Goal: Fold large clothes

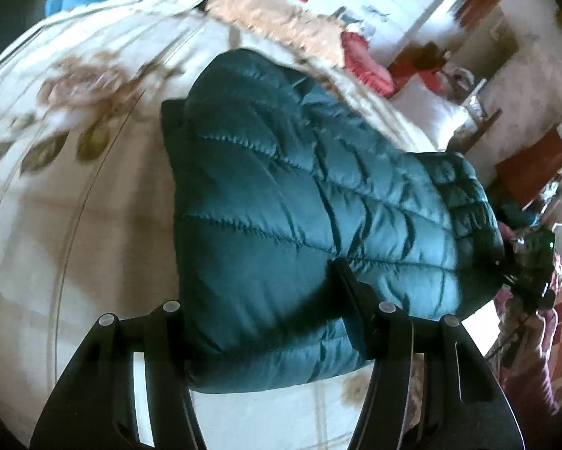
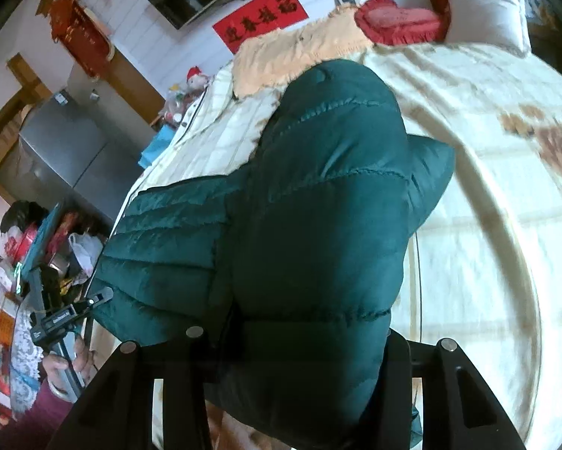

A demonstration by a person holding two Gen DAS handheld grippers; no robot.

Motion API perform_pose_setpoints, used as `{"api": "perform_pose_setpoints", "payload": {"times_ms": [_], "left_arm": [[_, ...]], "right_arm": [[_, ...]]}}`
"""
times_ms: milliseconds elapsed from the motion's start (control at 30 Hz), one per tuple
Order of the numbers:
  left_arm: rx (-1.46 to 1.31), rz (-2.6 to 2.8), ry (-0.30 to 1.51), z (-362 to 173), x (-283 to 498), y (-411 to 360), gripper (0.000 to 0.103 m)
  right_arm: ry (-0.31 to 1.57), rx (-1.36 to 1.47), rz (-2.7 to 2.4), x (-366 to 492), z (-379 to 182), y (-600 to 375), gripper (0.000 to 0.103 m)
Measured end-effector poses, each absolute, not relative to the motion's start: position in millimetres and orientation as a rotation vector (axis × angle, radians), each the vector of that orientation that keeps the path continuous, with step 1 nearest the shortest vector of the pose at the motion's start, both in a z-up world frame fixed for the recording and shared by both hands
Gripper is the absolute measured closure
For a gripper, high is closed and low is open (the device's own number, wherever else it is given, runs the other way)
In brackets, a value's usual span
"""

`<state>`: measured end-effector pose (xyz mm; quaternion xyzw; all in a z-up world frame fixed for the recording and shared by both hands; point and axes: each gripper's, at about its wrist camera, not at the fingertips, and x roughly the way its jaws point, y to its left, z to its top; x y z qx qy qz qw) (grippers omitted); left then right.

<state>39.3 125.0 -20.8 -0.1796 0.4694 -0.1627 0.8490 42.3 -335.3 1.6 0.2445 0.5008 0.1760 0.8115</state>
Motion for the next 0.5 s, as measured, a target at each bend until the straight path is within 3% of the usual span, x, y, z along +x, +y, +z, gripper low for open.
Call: {"api": "perform_pose_setpoints", "payload": {"times_ms": [167, 500], "left_arm": [[-0.432, -0.278, 1.003, -29, 34, 129, 0.032], [-0.277, -0.101, 0.865, 18, -10, 124, 0.032]], "right_arm": [[1.129, 0.462, 0.240, 34, -28, -338, 0.027], [1.005, 0.413, 0.079, 10, 25, -352, 0.027]]}}
